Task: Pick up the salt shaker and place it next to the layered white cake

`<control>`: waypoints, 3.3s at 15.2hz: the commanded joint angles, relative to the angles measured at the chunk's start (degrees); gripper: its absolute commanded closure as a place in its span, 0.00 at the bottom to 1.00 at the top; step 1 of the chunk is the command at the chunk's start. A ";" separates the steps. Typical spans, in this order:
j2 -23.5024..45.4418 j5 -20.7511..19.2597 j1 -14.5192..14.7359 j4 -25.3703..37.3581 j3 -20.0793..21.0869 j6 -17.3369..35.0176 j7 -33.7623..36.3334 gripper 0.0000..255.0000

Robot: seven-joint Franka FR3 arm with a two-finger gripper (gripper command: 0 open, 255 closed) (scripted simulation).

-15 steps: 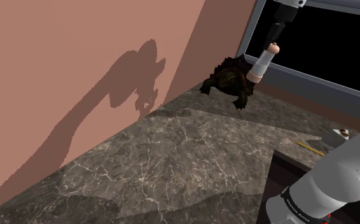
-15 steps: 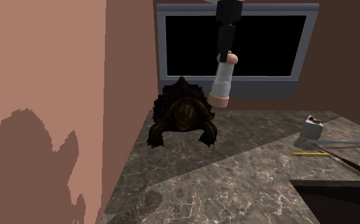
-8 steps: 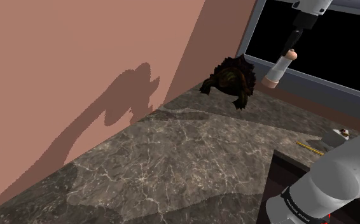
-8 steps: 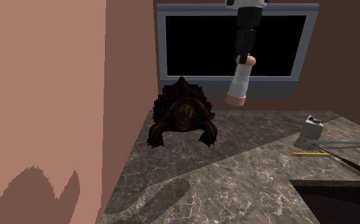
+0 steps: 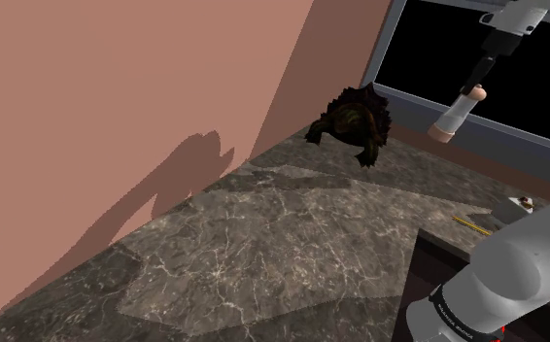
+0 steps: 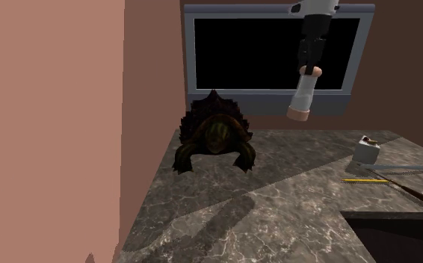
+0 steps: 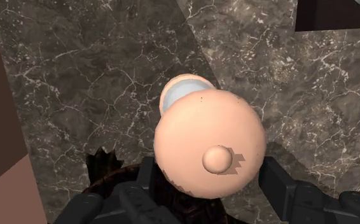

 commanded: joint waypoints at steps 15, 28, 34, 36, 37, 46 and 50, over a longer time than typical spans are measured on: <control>16.59 9.70 -12.60 12.77 -14.93 -1.12 -27.77 1.00; 45.31 28.60 -42.24 47.96 -14.35 -13.77 -45.41 1.00; 42.53 26.77 -38.04 37.74 -15.20 -7.00 -46.56 1.00; 41.97 26.43 -37.03 35.07 -15.39 -5.05 -46.85 1.00; 41.74 26.30 -36.57 33.83 -15.47 -4.11 -46.99 1.00; 40.69 25.86 -33.67 24.63 -15.72 3.50 -48.14 1.00; 40.72 26.02 -32.88 21.40 -15.62 6.53 -48.66 1.00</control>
